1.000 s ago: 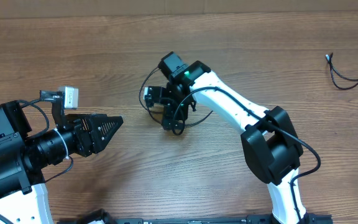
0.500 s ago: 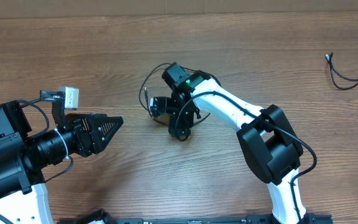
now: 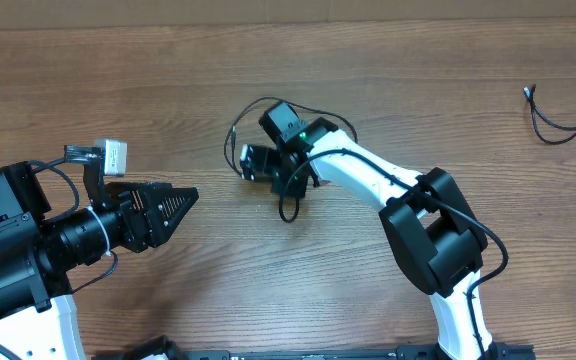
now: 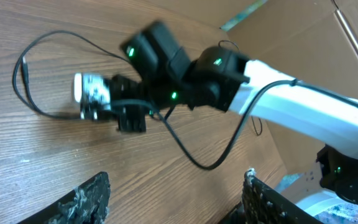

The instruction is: Untangle cables

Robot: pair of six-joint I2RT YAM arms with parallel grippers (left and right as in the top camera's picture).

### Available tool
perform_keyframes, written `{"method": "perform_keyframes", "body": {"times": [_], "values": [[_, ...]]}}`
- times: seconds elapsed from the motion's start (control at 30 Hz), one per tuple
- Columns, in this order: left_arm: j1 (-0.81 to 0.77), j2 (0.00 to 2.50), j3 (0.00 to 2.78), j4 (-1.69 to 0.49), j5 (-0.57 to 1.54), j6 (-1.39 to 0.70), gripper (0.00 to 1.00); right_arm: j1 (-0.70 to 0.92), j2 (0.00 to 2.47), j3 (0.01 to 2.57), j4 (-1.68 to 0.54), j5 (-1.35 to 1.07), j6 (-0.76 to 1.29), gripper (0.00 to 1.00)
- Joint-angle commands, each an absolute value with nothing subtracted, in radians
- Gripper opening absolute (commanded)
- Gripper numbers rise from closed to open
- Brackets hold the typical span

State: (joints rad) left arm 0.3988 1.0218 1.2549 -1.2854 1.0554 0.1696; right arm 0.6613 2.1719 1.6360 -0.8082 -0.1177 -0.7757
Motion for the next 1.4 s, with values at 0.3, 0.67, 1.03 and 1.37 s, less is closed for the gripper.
{"method": "perform_keyframes", "body": {"times": [0.3, 0.67, 1.03, 1.37], "values": [[0.391, 1.028, 1.256, -1.277, 1.042, 0.204, 0.69, 0.524, 2.156, 2.164, -0.822, -0.037, -0.552, 0.04], [0.391, 1.034, 1.256, -1.277, 1.037, 0.204, 0.69, 0.177, 2.154, 2.286, -0.866, 0.048, -0.432, 0.04], [0.391, 1.034, 1.256, -1.278, 1.048, 0.185, 0.69, -0.234, 2.143, 2.286, -0.904, 0.052, -0.384, 0.04], [0.327, 1.034, 1.256, -1.263, 1.047, 0.176, 0.68, -0.644, 2.039, 2.286, -0.836, 0.020, -0.340, 0.04]]}}
